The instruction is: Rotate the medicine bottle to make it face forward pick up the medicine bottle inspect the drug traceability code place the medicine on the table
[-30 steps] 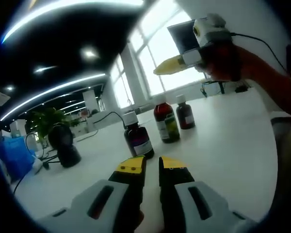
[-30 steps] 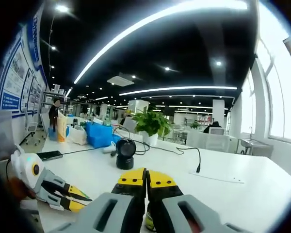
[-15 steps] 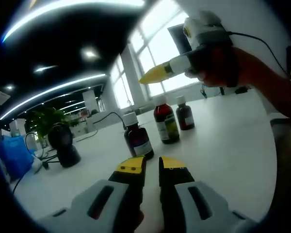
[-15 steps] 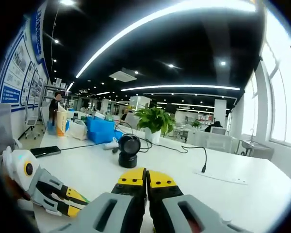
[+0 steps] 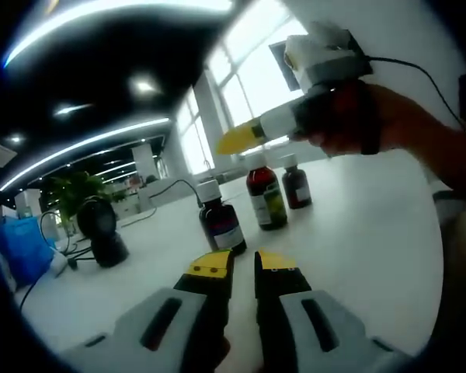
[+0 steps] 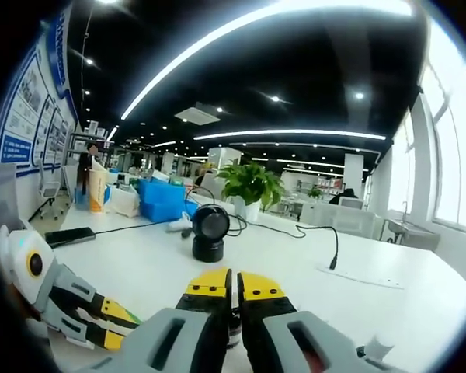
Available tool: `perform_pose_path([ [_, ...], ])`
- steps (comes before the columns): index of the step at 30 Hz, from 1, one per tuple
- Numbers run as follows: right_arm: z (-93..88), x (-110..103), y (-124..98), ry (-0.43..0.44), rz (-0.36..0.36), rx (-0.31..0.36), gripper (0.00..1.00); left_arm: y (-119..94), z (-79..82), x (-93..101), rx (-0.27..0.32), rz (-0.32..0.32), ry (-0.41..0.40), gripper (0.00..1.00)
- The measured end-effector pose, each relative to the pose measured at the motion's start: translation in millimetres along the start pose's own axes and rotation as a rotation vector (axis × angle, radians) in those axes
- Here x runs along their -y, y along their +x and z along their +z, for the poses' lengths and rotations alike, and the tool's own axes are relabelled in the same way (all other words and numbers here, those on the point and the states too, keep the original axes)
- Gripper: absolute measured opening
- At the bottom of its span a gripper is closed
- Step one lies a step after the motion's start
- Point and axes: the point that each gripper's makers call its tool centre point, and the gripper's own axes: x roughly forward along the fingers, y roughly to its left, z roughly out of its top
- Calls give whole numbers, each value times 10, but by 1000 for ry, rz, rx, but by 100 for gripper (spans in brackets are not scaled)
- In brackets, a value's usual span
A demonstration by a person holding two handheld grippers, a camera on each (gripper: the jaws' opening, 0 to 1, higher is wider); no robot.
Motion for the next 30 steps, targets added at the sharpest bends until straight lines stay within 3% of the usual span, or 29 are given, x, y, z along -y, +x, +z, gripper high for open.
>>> perform_pose_path([
  [16,-171,-79,180,6,1,-60,19,-5,14,-11,8,-7,-38,3],
  [25,-240,-87,283,-16,3,-92,23,-18,14,-34,11,-7,-77,3],
  [30,-308,-28,330,16,-10,-112,22,-24,11,-45,13,-6,-91,3],
])
